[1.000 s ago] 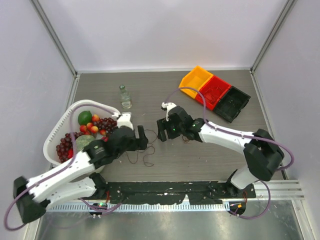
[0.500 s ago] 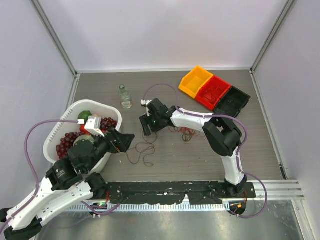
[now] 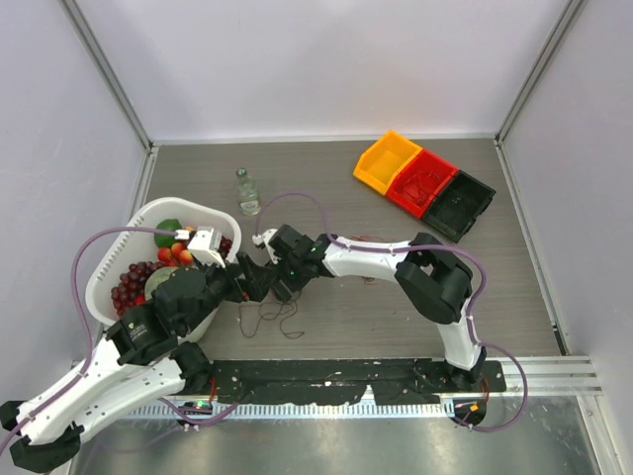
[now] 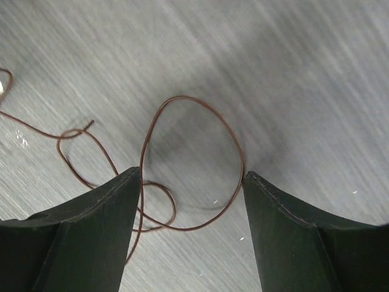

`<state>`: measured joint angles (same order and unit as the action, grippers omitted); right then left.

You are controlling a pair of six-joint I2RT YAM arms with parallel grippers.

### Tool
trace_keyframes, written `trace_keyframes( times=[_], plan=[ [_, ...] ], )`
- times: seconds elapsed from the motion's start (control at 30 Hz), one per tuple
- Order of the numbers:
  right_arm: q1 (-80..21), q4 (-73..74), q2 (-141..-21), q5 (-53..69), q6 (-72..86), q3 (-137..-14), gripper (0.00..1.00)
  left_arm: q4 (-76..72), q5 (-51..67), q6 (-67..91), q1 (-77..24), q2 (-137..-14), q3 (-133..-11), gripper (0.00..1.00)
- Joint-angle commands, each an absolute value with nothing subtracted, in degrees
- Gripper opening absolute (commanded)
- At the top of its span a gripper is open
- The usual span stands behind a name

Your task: Untangle the cables

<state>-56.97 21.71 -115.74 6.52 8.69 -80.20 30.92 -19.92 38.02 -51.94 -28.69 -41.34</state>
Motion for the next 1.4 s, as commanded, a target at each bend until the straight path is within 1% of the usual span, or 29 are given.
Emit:
trace_keyframes(
  times=[0.0, 0.13, 0.17, 0.2, 0.3, 0.5, 0.53, 0.77, 0.93, 1.0, 1.1, 1.27, 1.37],
  plan=[
    [-59.15, 27.95, -114.35, 0.62, 5.98, -77.26, 0.73, 27.86, -19.6, 36.91, -51.68, -27.95, -42.98, 0.94],
    [-59.94, 28.91, -113.73, -4.64, 5.98, -76.03, 0.7, 28.56, -20.21, 37.26, -51.68, -26.99, -42.98, 0.94],
    [-59.94, 28.65, -113.38, -5.35, 6.06, -75.07, 0.67, 28.65, -20.48, 37.27, -51.68, -26.72, -42.98, 0.94],
    [-59.85, 27.43, -112.42, -6.14, 6.33, -74.45, 0.65, 28.83, -20.83, 37.35, -51.68, -26.54, -43.07, 0.94],
    [-59.15, 25.49, -109.7, -7.83, 8.78, -71.99, 0.64, 28.83, -21.79, 37.53, -51.77, -25.75, -43.24, 0.94],
    [-57.04, 18.99, -101.35, -0.88, 11.78, -70.75, 0.72, 28.04, -23.11, 38.06, -51.59, -22.94, -43.42, 0.94],
    [-57.04, 17.59, -100.47, 3.73, 11.34, -70.84, 0.73, 27.86, -23.38, 37.88, -51.68, -22.42, -43.5, 0.94],
    [-57.48, 14.5, -100.37, 18.97, 7.39, -69.26, 0.74, 29.53, -24.61, 37.53, -51.68, -20.92, -44.74, 0.94],
    [-58.45, 16.26, -102.83, 20.39, 2.91, -69.34, 0.74, 29.45, -24.17, 38.06, -51.68, -20.39, -43.86, 0.94],
    [-58.97, 16.35, -103.62, 19.34, 1.41, -69.34, 0.74, 29.27, -23.91, 38.14, -51.68, -20.65, -43.77, 0.94],
    [-60.46, 18.01, -105.73, 14.78, -1.04, -70.22, 0.73, 29.35, -23.38, 38.23, -51.68, -21.36, -44.3, 0.94],
    [-64.85, 20.48, -108.63, 3.81, -4.39, -70.84, 0.71, 29.18, -23.73, 37.97, -51.68, -20.83, -44.56, 0.94],
    [-65.57, 19.69, -108.37, 1.23, -4.48, -69.26, 0.7, 29.62, -23.99, 37.97, -51.68, -20.74, -44.56, 0.95]
  ],
)
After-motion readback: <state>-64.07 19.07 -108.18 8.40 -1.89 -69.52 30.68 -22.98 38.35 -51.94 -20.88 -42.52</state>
